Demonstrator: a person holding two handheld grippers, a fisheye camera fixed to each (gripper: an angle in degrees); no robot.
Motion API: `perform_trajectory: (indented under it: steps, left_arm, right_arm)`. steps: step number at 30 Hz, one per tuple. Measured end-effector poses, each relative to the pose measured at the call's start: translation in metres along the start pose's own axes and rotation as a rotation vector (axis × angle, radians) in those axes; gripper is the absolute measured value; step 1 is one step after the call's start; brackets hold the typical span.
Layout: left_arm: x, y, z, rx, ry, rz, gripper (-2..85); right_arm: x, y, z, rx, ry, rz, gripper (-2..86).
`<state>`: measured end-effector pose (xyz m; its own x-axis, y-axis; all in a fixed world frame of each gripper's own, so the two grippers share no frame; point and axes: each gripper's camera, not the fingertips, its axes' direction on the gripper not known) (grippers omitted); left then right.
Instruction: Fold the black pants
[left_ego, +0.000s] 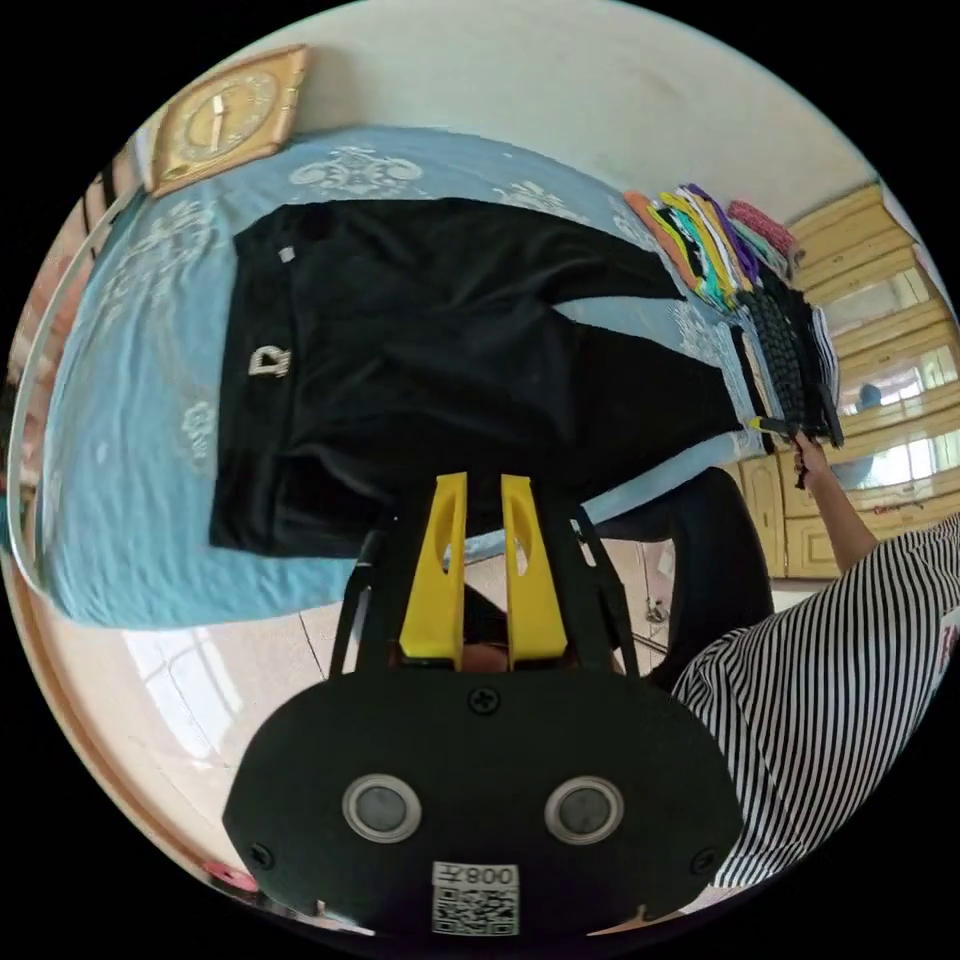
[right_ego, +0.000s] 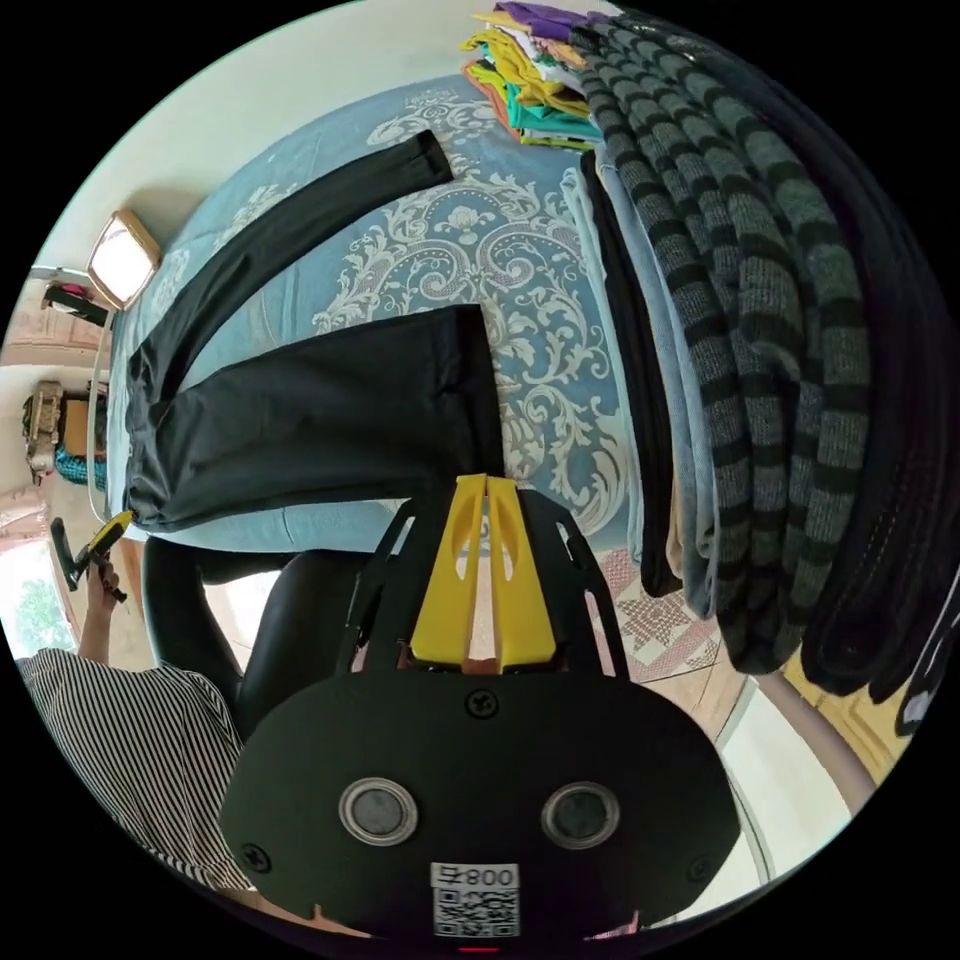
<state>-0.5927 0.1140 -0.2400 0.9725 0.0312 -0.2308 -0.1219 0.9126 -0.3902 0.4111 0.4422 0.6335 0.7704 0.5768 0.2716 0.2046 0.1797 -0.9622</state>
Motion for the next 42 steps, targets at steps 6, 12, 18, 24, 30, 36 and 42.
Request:
perform_trajectory:
  steps: [6,12,18,24,30,36,42]
  left_arm:
    - [-0.087,0.024,-0.014,0.058,-0.038,-0.334,5.1]
    - [-0.111,0.039,-0.018,0.049,-0.054,-0.357,0.9]
    - [-0.118,0.039,-0.045,0.089,-0.079,-0.289,0.1]
    - [-0.111,0.010,-0.032,0.024,0.028,-0.173,0.3]
    - [-0.136,0.014,-0.054,0.085,0.081,-0.205,1.5]
    - [-0.168,-0.052,-0.084,0.238,0.101,-0.170,6.9]
    - [-0.209,-0.144,-0.095,0.280,0.097,-0.193,8.4]
  right_arm:
    - [-0.161,-0.026,0.004,0.053,-0.282,-0.420,0.1]
    - [-0.318,-0.041,0.073,-0.178,-0.247,-0.761,-0.2]
    - [-0.350,-0.045,0.065,-0.158,-0.224,-0.757,0.1]
    - [-0.424,-0.053,0.073,-0.160,-0.225,-0.863,0.1]
    - [-0.446,-0.058,0.065,-0.180,-0.272,-0.848,0.2]
    - [-0.493,-0.127,0.030,0.008,-0.374,-0.819,0.8]
    - [-0.555,-0.193,0.024,0.068,-0.420,-0.797,2.8]
